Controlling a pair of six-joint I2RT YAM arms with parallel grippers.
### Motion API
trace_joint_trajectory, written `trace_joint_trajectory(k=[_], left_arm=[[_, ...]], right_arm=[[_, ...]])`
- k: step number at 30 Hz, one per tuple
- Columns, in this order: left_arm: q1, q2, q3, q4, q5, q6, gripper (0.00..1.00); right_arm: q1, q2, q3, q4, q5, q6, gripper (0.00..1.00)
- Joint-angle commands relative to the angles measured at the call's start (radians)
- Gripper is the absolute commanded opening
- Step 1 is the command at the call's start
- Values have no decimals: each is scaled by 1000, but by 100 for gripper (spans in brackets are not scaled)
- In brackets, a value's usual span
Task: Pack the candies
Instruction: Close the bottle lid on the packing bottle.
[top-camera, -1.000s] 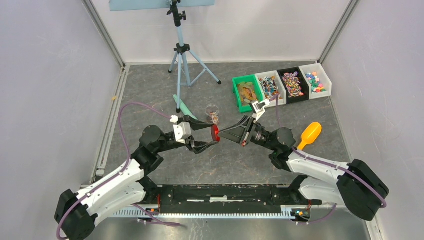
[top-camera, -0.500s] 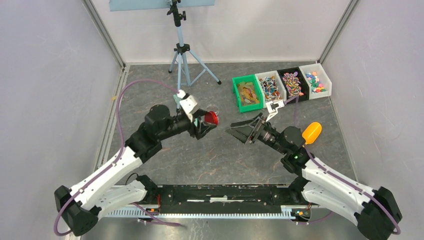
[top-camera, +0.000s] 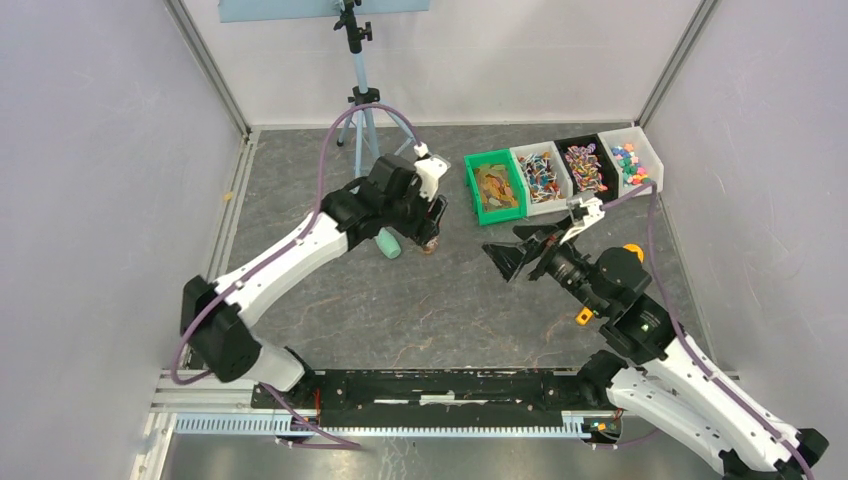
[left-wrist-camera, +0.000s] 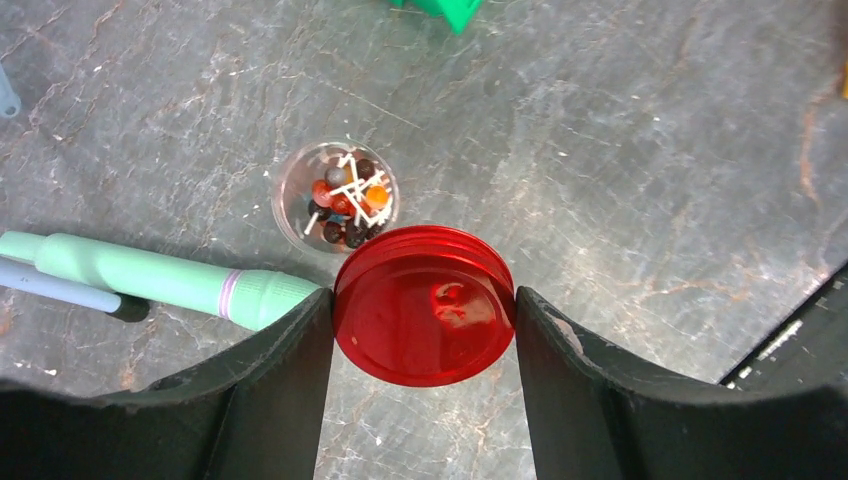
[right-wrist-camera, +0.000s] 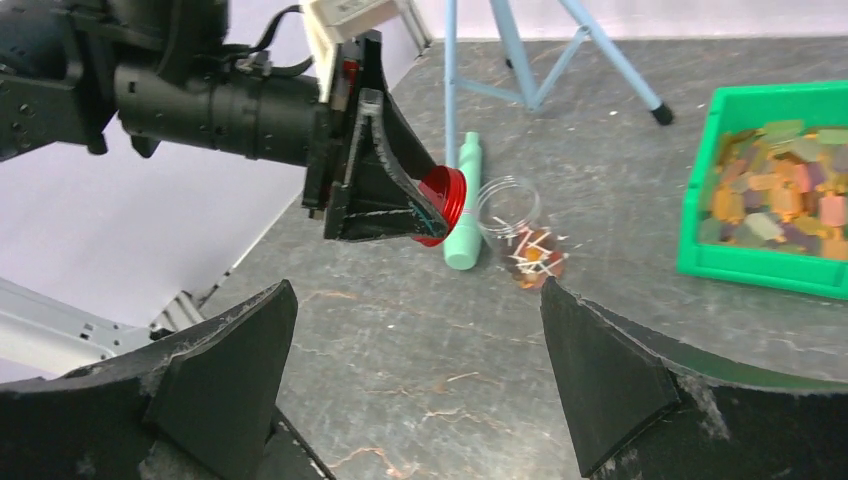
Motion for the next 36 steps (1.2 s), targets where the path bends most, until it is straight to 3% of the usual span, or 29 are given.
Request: trace_joint_trajectory(k=[1, 21, 36], left_arm=[[-1, 110, 153, -107, -96, 12, 60], [25, 430, 471, -314, -135, 4, 62], [56, 494, 495, -320, -99, 6, 67]], right_arm=[[0, -38, 66, -143, 101, -129, 98], [0, -84, 92, -215, 154, -191, 98], [-1, -78, 91, -209, 155, -200, 98]])
